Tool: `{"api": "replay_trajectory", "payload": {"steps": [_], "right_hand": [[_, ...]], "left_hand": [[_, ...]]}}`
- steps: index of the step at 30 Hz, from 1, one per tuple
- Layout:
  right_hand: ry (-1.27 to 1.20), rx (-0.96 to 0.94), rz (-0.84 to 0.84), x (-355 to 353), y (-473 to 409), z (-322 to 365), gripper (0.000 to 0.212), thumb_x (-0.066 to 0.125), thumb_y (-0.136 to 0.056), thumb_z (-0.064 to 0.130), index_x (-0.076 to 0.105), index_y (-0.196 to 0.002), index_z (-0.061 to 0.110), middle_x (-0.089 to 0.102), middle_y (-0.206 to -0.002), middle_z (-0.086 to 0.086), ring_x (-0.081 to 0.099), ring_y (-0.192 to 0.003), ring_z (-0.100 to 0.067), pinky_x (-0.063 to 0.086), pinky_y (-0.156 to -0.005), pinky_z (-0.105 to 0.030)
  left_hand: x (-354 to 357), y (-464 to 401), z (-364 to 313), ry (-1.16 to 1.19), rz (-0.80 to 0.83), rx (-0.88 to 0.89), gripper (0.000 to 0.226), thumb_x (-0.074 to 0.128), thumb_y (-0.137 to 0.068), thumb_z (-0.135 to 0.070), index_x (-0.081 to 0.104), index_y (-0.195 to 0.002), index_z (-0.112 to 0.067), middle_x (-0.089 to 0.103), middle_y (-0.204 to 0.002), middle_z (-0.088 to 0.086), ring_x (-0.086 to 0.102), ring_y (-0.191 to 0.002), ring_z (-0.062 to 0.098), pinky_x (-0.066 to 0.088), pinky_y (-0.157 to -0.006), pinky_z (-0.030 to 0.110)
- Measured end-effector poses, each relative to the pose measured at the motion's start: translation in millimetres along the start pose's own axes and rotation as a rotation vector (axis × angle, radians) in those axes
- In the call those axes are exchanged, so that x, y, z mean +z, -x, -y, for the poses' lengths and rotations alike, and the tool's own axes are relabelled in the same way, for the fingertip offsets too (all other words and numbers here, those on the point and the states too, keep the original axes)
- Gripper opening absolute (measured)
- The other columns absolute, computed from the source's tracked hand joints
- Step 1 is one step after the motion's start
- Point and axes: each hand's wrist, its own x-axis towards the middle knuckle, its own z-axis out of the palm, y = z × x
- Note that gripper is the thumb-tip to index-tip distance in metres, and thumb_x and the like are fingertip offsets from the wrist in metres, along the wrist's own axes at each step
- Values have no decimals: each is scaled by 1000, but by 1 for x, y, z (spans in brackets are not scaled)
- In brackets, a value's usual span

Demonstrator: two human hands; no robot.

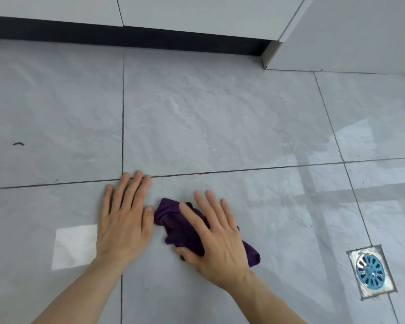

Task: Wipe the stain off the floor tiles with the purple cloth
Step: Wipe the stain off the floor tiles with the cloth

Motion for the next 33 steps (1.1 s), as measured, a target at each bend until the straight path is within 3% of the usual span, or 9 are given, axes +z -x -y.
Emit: {"api": "replay_trajectory", "payload": {"steps": [5,10,13,17,19,21,25,29,33], "right_hand": [[48,466,-75,-26,16,-6,100,69,-62,80,44,-144,30,47,-128,4,54,-108,-23,54,-86,-36],[-319,583,-104,-25,26,-2,56,85,-78,19,61,-128,25,50,-119,6,61,-99,-21,57,-77,-37],[-632,768,-203,-29,24,-1,36,70,-90,4,65,-114,30,61,-115,8,66,-90,-15,58,-79,-30],[-1125,1004,-249,-39,15,10,19,62,-100,22,65,-108,39,72,-109,11,71,-100,-15,58,-69,-20],[-1201,993,-216,-39,11,18,21,67,-94,43,63,-114,39,71,-116,11,69,-111,-13,61,-88,-33],[-1127,904,-172,-38,8,24,57,77,-75,58,57,-125,39,64,-124,11,66,-115,-9,60,-95,-38],[-893,819,-218,-39,4,17,56,82,-79,22,55,-126,34,60,-122,5,63,-112,-10,58,-96,-41],[-756,642,-311,-40,9,10,47,71,-80,11,61,-117,38,56,-117,14,62,-105,-3,59,-89,-37],[-460,271,-356,-31,27,16,45,69,-73,14,64,-116,27,53,-122,10,56,-113,-13,50,-90,-27]], "left_hand": [[-18,-4,-17,180,-44,46,60,40,-97,-40,43,-154,-21,42,-161,4,35,-152,27,18,-128,43],[-28,3,-69,204,126,256,44,58,-90,-48,59,-132,-34,59,-122,-12,59,-111,17,47,-96,32],[-26,12,-83,222,196,98,42,62,-91,-52,60,-130,-36,59,-119,-13,60,-108,14,55,-86,32],[-26,17,-100,543,204,-205,26,70,-89,-41,63,-114,-38,70,-99,-18,68,-83,4,56,-78,28],[-25,19,-104,704,252,-288,23,72,-90,-31,64,-110,-38,74,-94,-18,71,-79,2,58,-77,27],[-26,23,-105,858,315,-307,30,68,-91,-14,64,-111,-36,76,-97,-14,74,-81,1,59,-75,23],[-32,25,-102,1007,388,-250,63,45,-84,15,67,-118,-32,76,-109,-11,76,-92,4,58,-80,18],[-36,19,-80,670,142,-145,49,49,-88,0,65,-117,-36,71,-115,-21,69,-104,2,52,-90,25],[-24,13,-48,116,-33,47,54,50,-97,-29,49,-150,-23,48,-159,2,43,-147,26,28,-124,44]]}}
